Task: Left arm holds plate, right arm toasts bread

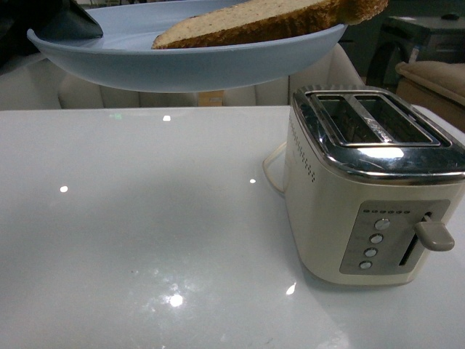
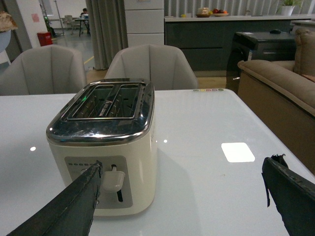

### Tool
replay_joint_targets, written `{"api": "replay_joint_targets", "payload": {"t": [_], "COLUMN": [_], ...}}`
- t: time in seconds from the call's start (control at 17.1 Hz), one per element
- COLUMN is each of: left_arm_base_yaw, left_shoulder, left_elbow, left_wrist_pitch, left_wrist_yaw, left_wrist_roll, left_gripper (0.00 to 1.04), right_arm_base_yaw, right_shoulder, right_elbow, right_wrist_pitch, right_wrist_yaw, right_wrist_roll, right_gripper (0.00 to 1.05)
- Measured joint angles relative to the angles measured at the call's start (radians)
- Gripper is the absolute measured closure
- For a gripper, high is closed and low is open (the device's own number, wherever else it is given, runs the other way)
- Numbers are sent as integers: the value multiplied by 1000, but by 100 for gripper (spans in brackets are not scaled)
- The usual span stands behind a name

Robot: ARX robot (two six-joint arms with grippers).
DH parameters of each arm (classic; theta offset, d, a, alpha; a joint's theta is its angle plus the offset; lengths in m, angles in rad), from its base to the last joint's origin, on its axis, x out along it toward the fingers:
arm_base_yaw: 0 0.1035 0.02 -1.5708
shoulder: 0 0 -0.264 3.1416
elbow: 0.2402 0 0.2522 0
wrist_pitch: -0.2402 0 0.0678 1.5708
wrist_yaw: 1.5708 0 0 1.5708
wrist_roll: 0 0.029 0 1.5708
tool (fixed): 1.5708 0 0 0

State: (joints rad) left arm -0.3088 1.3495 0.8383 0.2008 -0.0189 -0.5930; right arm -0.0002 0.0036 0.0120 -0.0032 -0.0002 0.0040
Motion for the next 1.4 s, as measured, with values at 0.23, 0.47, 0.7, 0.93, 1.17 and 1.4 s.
{"api": "replay_joint_targets", "payload": {"t": [0.23, 0.47, 0.7, 0.93, 1.17, 1.4], "left_arm_base_yaw": [0, 0, 0, 0, 0, 0], "left_shoulder": [0, 0, 0, 4, 4, 4], "left_elbow": [0, 0, 0, 0, 0, 0], "left_wrist_pitch": [0, 0, 0, 0, -1, -1], "left_wrist_yaw": [0, 0, 0, 0, 0, 0], "left_wrist_roll": [0, 0, 0, 0, 1, 1], "left_gripper": [102, 102, 102, 102, 102, 102], "right_arm_base_yaw": [0, 0, 49, 46, 55, 128], "right_shoulder": [0, 0, 191, 465, 850, 965], "right_elbow": [0, 0, 110, 346, 730, 895], "right_wrist_pitch": [0, 0, -222, 0, 19, -133], "right_wrist_yaw": [0, 0, 155, 140, 51, -122], "right_wrist_roll": [0, 0, 5, -3, 68, 324], "right_gripper": [6, 6, 6, 6, 6, 6]}}
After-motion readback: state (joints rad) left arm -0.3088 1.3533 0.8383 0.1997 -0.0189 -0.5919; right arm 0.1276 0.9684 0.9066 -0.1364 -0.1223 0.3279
